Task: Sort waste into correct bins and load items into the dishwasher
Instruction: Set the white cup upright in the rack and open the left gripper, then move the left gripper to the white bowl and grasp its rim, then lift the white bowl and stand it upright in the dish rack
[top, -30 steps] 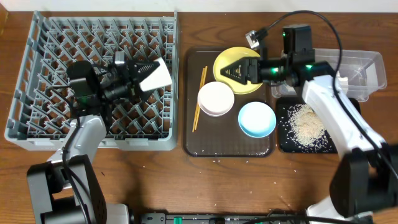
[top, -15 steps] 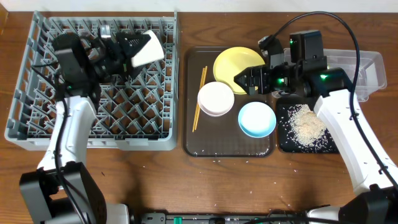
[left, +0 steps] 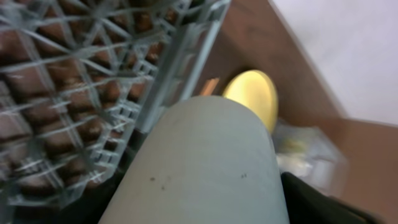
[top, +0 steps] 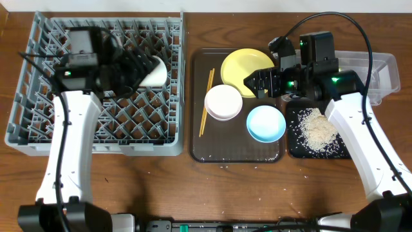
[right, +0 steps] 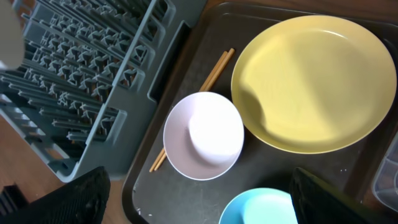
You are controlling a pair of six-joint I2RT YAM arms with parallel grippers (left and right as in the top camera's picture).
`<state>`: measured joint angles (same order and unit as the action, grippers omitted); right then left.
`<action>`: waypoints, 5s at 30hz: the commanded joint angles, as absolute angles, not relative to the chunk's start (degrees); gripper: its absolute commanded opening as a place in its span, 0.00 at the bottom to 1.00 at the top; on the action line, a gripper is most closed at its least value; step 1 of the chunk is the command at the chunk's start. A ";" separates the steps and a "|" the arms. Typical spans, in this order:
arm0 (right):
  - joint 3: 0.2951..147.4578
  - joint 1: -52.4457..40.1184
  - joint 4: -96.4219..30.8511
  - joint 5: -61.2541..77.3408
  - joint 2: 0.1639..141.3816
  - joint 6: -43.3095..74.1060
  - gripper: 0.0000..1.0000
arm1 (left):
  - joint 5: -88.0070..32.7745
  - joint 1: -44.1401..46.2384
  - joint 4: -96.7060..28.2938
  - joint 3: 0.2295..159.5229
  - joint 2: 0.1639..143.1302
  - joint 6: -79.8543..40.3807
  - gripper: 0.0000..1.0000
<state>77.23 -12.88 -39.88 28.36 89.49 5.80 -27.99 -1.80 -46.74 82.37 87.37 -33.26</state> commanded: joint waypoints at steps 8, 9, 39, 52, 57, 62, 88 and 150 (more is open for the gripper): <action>77.45 -13.06 -40.80 27.42 88.77 5.04 0.90 | -3.14 8.36 -58.76 83.70 89.03 -26.33 0.33; 77.45 -13.06 -40.84 27.42 88.77 5.04 0.90 | -3.14 8.73 -59.24 83.68 89.49 -26.33 0.33; 77.45 -13.04 -42.96 26.94 88.77 3.70 0.89 | -2.09 11.44 -59.79 81.47 110.52 -26.39 0.54; 77.45 -13.04 -42.92 26.76 88.77 3.53 0.89 | -2.09 11.44 -60.82 82.13 110.67 -26.37 0.86; 77.45 -13.04 -42.89 26.76 88.77 3.53 0.89 | -2.11 11.44 -63.96 85.62 110.15 -26.11 0.88; 77.45 -13.04 -42.85 26.76 88.77 3.53 0.89 | -2.37 11.75 -67.33 90.54 107.46 -25.06 0.88; 77.47 -7.86 -45.74 19.51 88.75 10.66 0.89 | -7.05 26.96 -48.56 93.97 112.20 -14.00 0.91; 77.45 -7.88 -46.11 17.80 88.77 10.66 0.99 | 8.32 26.06 -45.78 93.89 103.20 -10.07 0.07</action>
<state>77.23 -8.05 -46.04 18.13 89.49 10.26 -0.78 26.44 -45.76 93.54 107.11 -10.44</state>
